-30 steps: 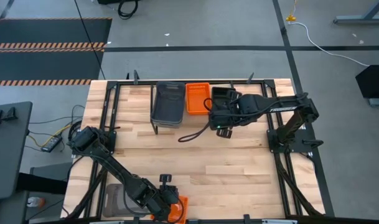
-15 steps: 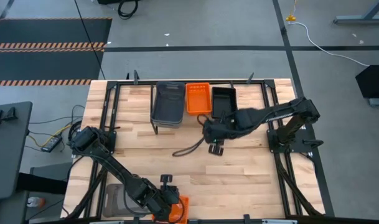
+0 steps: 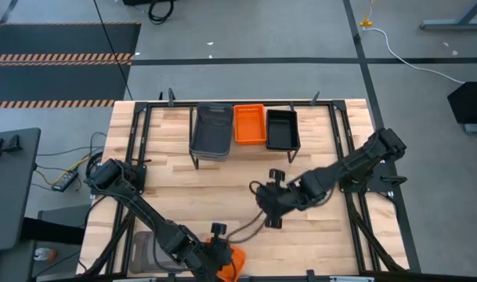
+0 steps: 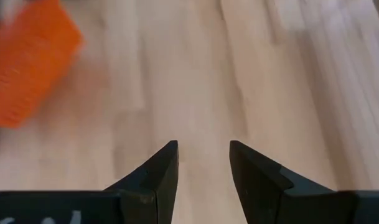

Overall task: Stack baskets on shelf by color
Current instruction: Stack the orange bin on the stacked orange bins on the shelf

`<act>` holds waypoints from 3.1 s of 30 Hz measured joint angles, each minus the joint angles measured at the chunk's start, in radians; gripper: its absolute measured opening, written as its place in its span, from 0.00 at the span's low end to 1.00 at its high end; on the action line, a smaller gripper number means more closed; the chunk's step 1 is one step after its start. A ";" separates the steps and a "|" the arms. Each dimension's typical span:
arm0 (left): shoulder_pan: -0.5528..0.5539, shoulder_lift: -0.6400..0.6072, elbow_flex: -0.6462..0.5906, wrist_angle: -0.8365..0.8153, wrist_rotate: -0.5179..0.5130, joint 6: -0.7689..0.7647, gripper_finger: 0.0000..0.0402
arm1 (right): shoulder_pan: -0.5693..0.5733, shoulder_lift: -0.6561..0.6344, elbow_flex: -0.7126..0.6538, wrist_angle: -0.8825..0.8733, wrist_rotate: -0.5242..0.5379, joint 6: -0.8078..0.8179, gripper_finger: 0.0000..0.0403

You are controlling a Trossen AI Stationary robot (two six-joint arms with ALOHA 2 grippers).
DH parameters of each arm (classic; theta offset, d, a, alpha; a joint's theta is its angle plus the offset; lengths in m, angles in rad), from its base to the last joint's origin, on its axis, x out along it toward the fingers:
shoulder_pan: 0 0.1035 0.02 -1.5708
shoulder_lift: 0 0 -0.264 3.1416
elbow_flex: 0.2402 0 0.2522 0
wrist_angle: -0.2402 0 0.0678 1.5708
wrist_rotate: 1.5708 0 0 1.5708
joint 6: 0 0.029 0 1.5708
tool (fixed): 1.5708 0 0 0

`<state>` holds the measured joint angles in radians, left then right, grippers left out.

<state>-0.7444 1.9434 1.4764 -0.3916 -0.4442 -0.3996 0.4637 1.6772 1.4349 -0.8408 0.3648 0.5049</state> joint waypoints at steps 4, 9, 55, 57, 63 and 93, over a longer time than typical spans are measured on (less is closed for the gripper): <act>0.000 0.000 0.004 0.001 -0.001 -0.009 0.29 | 0.076 0.011 -0.010 0.095 0.029 0.000 0.37; 0.000 0.000 0.004 -0.004 0.003 -0.139 0.29 | 0.141 0.035 -0.071 0.242 0.046 0.006 0.37; 0.093 0.000 0.004 -0.505 0.204 -0.795 0.29 | 0.141 0.074 -0.399 0.765 0.170 -0.314 0.37; 0.109 0.000 0.004 -0.485 0.214 -0.772 0.29 | 0.140 0.074 -0.421 0.767 0.169 -0.299 0.37; 0.153 0.037 0.003 -0.496 0.293 -0.698 0.29 | 0.128 0.074 -0.461 0.824 0.169 -0.297 0.37; 0.451 0.069 0.003 -0.540 0.197 -0.167 0.14 | 0.130 0.071 -0.461 0.862 0.166 -0.295 0.37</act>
<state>-0.2935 2.0123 1.4798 -0.9318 -0.2472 -0.5664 0.5938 1.7485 0.9741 0.0210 0.5304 0.2098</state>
